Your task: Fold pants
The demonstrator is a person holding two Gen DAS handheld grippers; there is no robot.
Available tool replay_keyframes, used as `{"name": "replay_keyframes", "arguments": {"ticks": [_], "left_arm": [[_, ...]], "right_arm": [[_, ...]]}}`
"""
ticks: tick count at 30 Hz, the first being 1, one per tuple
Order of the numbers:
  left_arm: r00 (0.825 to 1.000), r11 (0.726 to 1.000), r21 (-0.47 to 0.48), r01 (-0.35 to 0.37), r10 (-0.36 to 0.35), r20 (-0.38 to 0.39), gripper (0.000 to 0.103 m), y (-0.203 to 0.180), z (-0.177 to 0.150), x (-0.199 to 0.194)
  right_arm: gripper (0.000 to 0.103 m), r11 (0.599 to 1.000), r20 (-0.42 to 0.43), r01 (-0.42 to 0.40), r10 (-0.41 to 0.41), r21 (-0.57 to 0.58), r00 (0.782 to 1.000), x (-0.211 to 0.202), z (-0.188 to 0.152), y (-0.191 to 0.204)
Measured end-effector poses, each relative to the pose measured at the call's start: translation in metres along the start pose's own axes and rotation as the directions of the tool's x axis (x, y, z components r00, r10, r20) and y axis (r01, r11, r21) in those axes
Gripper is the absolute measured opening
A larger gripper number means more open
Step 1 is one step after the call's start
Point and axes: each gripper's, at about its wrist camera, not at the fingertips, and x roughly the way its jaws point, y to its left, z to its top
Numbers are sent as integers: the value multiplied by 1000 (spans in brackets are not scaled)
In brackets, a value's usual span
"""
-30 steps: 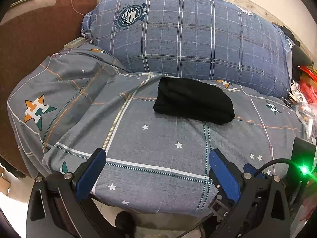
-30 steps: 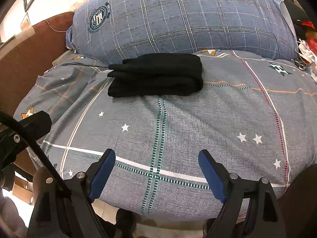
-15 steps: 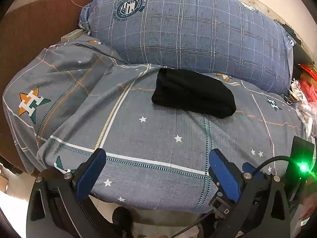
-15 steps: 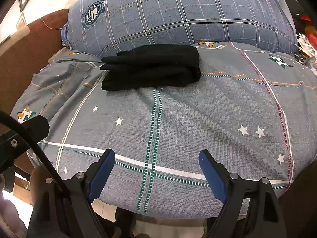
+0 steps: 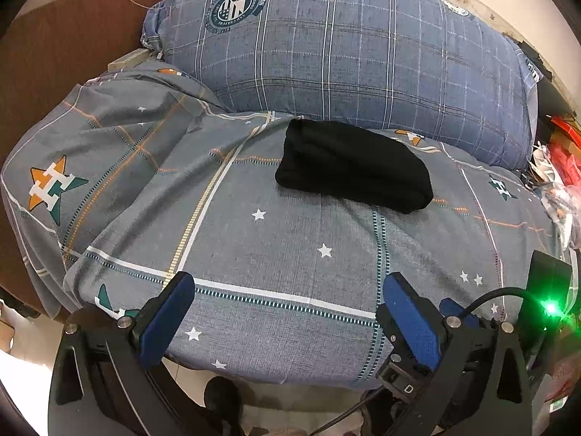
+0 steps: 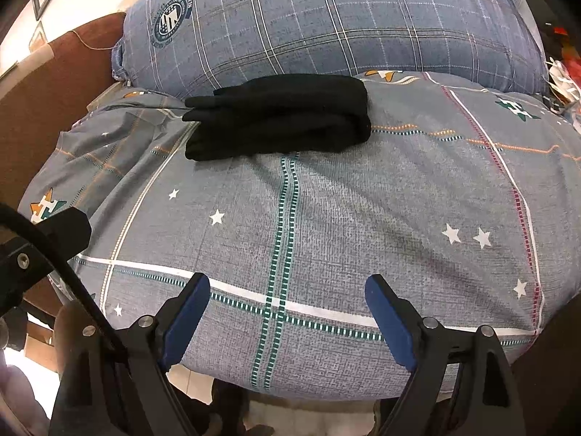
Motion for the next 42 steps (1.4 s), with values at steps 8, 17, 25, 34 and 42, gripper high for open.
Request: {"name": "replay_keyframes", "arguments": {"ticks": [8, 17, 25, 34, 42], "left_arm": [[999, 1000, -1, 1, -1, -39, 103, 1, -3, 16], [988, 989, -43, 143, -145, -59, 103, 25, 57, 58], [951, 961, -120, 249, -266, -158, 97, 32, 135, 145], [877, 913, -219, 343, -395, -272, 97, 24, 150, 234], [862, 885, -230, 405, -454, -227, 72, 5, 160, 199]], "right_arm": [[91, 1000, -29, 0, 0, 17, 1000, 12, -4, -5], [91, 997, 18, 8, -10, 80, 1000, 14, 37, -44], [93, 976, 60, -111, 101, 189, 993, 55, 143, -99], [88, 916, 24, -331, 334, 228, 942, 130, 188, -119], [42, 841, 30, -513, 516, 172, 856, 114, 195, -89]]}}
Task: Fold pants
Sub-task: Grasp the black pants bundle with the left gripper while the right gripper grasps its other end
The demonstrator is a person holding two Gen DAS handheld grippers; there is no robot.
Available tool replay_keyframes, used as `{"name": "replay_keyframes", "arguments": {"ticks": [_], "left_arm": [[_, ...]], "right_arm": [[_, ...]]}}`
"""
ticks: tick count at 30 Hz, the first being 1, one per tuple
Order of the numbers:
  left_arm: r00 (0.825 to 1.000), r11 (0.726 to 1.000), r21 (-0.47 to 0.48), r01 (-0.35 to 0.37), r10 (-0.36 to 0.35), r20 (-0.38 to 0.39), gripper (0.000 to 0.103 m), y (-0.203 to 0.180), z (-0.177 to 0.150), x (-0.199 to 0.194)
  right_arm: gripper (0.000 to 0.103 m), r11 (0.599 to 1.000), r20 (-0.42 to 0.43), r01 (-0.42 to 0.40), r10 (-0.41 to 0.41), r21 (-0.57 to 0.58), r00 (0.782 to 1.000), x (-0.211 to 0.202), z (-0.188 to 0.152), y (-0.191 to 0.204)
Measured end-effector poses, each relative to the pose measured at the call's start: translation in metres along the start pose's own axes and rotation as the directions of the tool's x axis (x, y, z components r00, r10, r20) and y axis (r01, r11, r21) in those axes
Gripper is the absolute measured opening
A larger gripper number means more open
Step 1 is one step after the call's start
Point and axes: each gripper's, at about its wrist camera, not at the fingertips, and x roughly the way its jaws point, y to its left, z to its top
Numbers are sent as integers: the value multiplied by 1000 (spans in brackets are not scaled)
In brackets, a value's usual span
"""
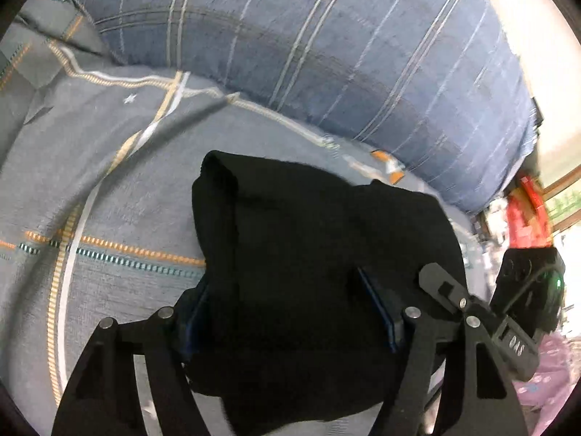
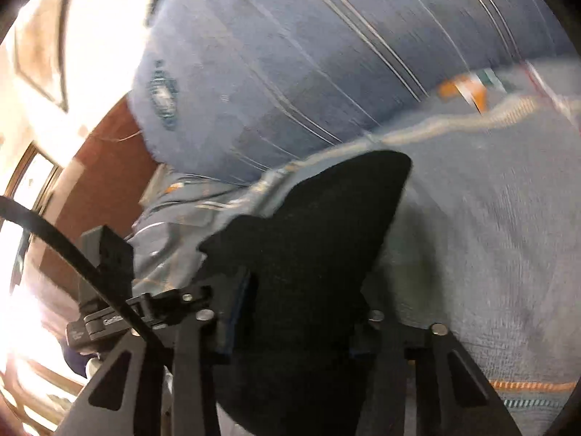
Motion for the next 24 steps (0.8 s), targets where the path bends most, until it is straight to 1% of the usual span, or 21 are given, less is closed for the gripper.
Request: {"name": "replay_keyframes", "arguments": {"ticks": [2, 4, 5, 6, 7, 8, 9, 10, 11, 12, 13, 15, 16, 17, 18, 19, 21, 22, 23, 24], "left_arm": [[1000, 1000, -3, -2, 2, 2, 72, -10, 8, 2], [1000, 1000, -10, -14, 14, -10, 72, -12, 15, 12], [999, 999, -19, -28, 28, -28, 75, -12, 17, 23], [996, 997, -26, -69, 68, -54, 75, -10, 18, 36], [992, 993, -33, -112, 109, -70, 75, -9, 18, 42], [991, 991, -66, -113, 107, -85, 77, -1, 17, 50], [994, 992, -90, -86, 79, -78, 77, 2, 17, 49], [996, 992, -106, -63, 56, -68, 76, 4, 15, 42], [998, 994, -106, -39, 34, -51, 75, 4, 13, 31], [999, 995, -97, -25, 22, -32, 75, 3, 11, 21], [1000, 997, -80, -15, 15, -4, 75, 0, 10, 9], [998, 999, -43, -4, 7, 69, 76, -8, 10, -16], [995, 1000, -22, 1, 1, 97, 76, -14, 11, -24], [994, 1000, 2, 3, -3, 111, 78, -20, 15, -26], [993, 1000, 27, 1, -4, 114, 79, -26, 18, -25], [994, 999, 35, -8, 4, 111, 79, -28, 22, -19], [997, 1000, 22, -14, 12, 76, 79, -28, 30, 2], [998, 1000, 8, -23, 23, 54, 79, -24, 33, 16], [998, 999, -15, -50, 50, 30, 79, -15, 32, 29], [997, 995, -46, -83, 83, -1, 79, -1, 31, 45]], "right_arm": [[42, 999, 35, 9, -7, -50, 999, -13, 4, 16], [44, 994, 73, 55, -48, -99, 996, -21, 7, 23], [45, 990, 87, 92, -83, -109, 993, -23, 8, 22], [46, 987, 93, 125, -115, -104, 989, -23, 9, 18], [48, 980, 101, 178, -168, -93, 981, -21, 10, 11], [55, 956, 107, 277, -266, -95, 958, -15, 9, 4], [59, 927, 99, 360, -351, -101, 931, -10, 8, -3], [64, 913, 87, 394, -387, -100, 918, -9, 9, -6], [66, 918, 86, 388, -381, -78, 920, -12, 8, -10], [67, 924, 102, 378, -371, -62, 923, -18, 8, -10], [69, 919, 132, 391, -381, -56, 915, -27, 8, -7], [76, 904, 219, 424, -404, -51, 888, -44, 8, 0], [82, 898, 282, 439, -412, -39, 867, -54, 8, 5], [85, 901, 308, 434, -404, -33, 862, -58, 8, 8], [85, 909, 320, 415, -384, -32, 866, -61, 8, 10], [85, 923, 316, 382, -352, -36, 881, -60, 10, 10], [85, 961, 267, 272, -249, -54, 931, -52, 10, 8], [85, 974, 232, 222, -204, -53, 951, -44, 12, 6], [85, 981, 201, 188, -176, -42, 964, -37, 11, 1], [86, 983, 184, 179, -170, -34, 968, -29, 11, -4]]}}
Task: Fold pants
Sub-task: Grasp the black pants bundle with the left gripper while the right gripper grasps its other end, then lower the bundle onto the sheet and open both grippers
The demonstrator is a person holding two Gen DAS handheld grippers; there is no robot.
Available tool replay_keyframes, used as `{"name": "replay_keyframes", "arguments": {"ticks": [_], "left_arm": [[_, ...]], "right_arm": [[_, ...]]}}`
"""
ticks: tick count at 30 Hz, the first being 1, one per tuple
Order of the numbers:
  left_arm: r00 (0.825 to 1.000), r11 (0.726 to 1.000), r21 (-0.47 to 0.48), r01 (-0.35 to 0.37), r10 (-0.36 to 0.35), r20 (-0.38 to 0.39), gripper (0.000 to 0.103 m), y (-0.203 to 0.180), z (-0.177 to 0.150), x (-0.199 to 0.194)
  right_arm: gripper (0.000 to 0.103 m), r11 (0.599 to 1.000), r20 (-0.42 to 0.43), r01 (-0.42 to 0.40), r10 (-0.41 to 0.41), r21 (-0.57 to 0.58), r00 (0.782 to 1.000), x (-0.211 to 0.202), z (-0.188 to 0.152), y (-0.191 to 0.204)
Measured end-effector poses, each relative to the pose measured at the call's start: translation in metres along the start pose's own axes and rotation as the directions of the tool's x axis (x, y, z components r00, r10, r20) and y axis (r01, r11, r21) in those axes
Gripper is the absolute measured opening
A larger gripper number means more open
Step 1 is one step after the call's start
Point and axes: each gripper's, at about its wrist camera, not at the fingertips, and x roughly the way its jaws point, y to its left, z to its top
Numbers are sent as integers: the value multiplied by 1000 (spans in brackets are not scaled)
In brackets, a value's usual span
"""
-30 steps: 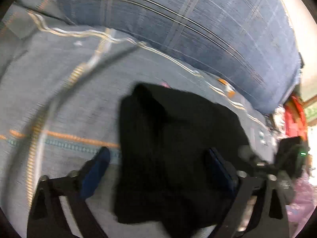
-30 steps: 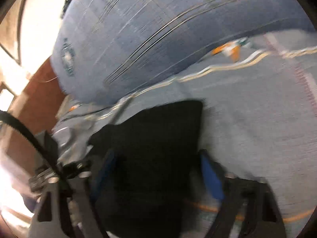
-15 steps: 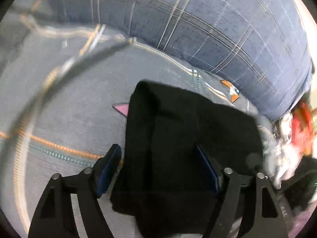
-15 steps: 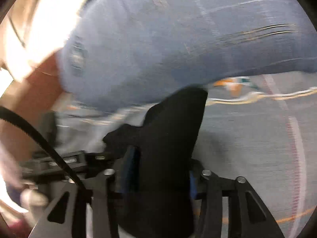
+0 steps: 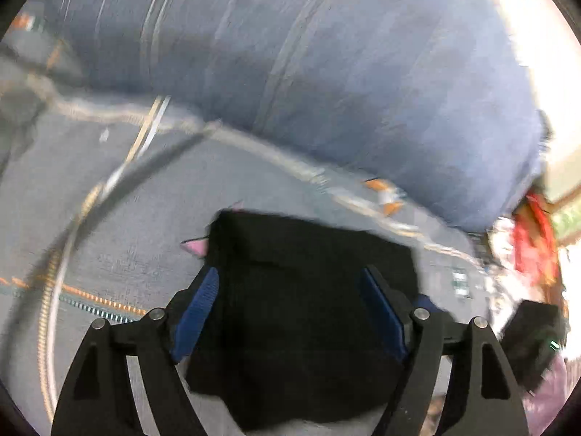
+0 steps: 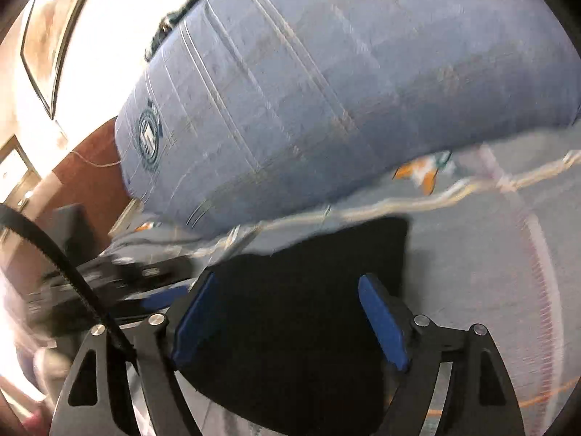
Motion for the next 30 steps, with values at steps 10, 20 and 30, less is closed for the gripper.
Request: {"name": "replay_keyframes", "arguments": {"ticks": [10, 20, 30], "left_arm": [[994, 999, 41, -13, 8, 109, 79, 1, -35, -68], [853, 939, 87, -334, 262, 452, 90, -13, -155, -180], [876, 916, 144, -374, 298, 380, 94, -21, -209, -164]], "right_arm": [[88, 995, 39, 88, -87, -37, 995, -14, -9, 8], [92, 955, 111, 201, -181, -218, 977, -85, -81, 69], [92, 872, 71, 363, -360, -328, 930, -85, -171, 62]]}}
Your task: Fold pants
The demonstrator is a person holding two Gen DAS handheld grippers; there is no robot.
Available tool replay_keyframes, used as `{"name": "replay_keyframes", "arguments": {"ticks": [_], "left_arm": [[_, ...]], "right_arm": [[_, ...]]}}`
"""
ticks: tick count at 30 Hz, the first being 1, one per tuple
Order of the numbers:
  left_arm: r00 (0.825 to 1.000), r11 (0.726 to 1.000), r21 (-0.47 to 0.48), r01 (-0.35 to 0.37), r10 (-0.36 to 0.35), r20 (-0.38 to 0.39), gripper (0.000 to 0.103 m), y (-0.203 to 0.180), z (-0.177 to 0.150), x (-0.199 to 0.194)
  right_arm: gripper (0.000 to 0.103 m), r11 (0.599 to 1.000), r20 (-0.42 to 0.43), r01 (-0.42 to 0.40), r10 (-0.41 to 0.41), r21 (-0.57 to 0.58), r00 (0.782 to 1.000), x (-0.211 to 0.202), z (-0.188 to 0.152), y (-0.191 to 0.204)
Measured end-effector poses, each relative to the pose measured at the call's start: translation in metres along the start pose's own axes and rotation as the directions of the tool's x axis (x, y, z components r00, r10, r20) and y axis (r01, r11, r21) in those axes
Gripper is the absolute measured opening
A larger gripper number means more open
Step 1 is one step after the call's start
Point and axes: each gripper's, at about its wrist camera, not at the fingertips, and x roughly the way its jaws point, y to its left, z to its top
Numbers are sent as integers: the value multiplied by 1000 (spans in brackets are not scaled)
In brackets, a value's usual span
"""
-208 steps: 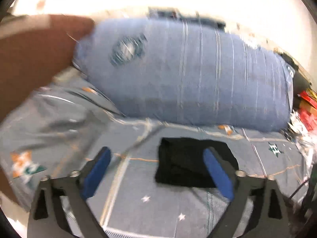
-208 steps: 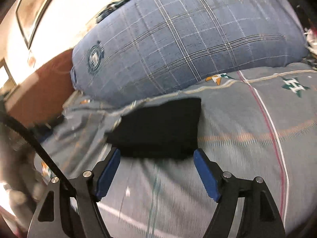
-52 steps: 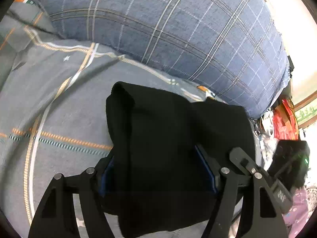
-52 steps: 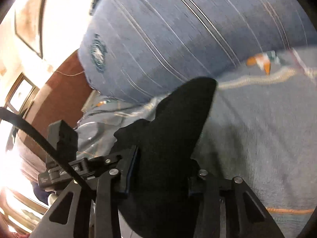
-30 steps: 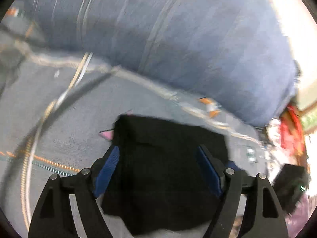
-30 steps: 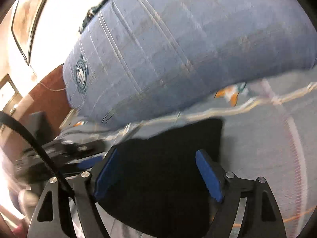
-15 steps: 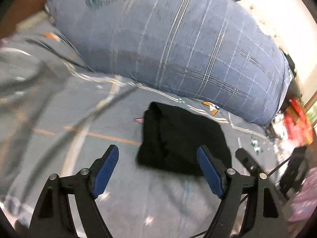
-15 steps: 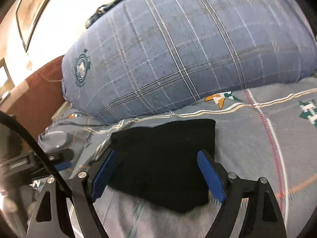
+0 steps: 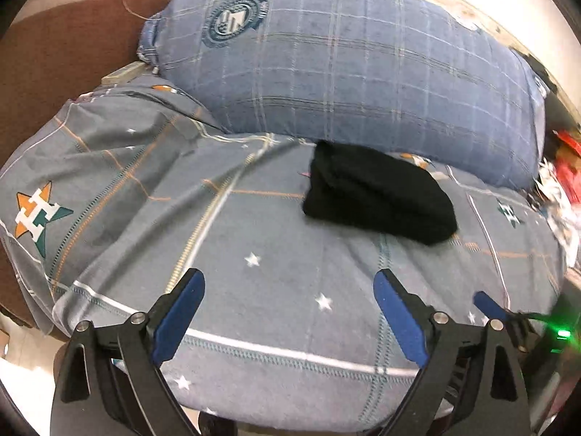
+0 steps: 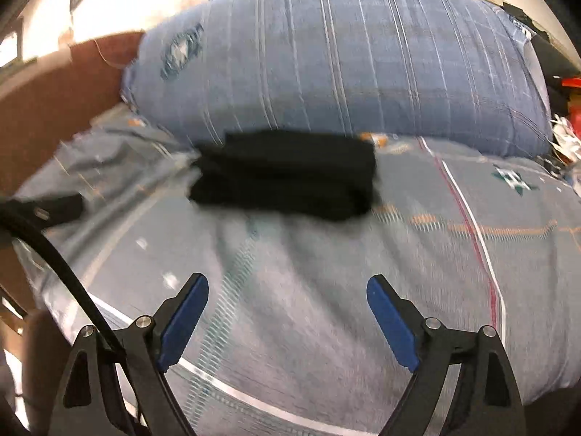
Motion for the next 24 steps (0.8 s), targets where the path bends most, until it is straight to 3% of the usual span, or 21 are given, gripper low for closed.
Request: {"name": "replay_keyframes", "arguments": {"ticks": [3, 18, 24], "left_arm": [[1000, 1000, 18, 4, -4, 8, 94, -11, -2, -2], [1000, 1000, 27, 12, -11, -29, 94, -27, -16, 9], [1000, 998, 57, -12, 11, 29, 94, -32, -15, -5]], "right_arm": [[92, 999, -15, 45, -45, -23, 999, 11, -6, -1], [93, 999, -39, 45, -44, 22, 998, 22, -8, -9], [93, 997, -21, 67, -66, 30, 998, 18, -6, -11]]}}
